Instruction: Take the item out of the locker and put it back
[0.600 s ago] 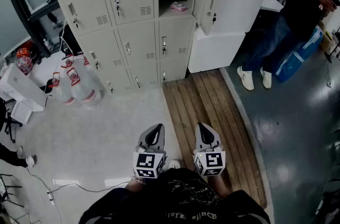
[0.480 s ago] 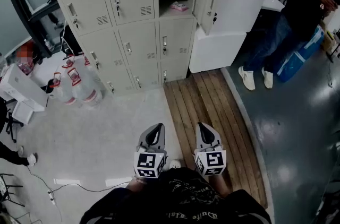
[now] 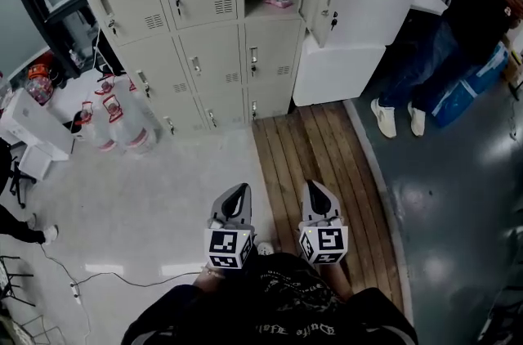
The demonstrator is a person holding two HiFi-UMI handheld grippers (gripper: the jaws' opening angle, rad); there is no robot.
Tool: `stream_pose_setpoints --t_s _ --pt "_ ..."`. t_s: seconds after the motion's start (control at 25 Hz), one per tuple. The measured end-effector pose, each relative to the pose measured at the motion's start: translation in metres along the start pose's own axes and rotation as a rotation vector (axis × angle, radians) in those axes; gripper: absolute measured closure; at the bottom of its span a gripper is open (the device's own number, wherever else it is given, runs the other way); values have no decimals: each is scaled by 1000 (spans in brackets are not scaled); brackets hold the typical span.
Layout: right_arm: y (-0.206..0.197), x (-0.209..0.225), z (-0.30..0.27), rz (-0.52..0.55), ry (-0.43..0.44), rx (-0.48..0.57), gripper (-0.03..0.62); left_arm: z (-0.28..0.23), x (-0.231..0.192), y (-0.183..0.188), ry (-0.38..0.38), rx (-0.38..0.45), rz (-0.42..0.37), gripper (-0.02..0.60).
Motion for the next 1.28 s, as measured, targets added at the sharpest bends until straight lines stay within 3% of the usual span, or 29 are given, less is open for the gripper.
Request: stream_pose_setpoints --t_s 0.44,0.92,1.28 --pt "-9 12 -34 -11 40 -32 589 -40 -8 -7 1 -18 9 575" --pt "8 58 -143 7 -19 -37 589 -162 -59 22 -25 -18 -14 575" --pt "14 69 -237 -18 -39 -72 589 -246 -109 40 -78 -47 -39 575"
Point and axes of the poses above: the fingertips, and each gripper's own axes: z backward along the fingers, x to its right, y out of its top, the point moved 4 cm from there along z, backward along the fingers, and after that the axes turned 14 degrees about y, right-handed, at the moved point
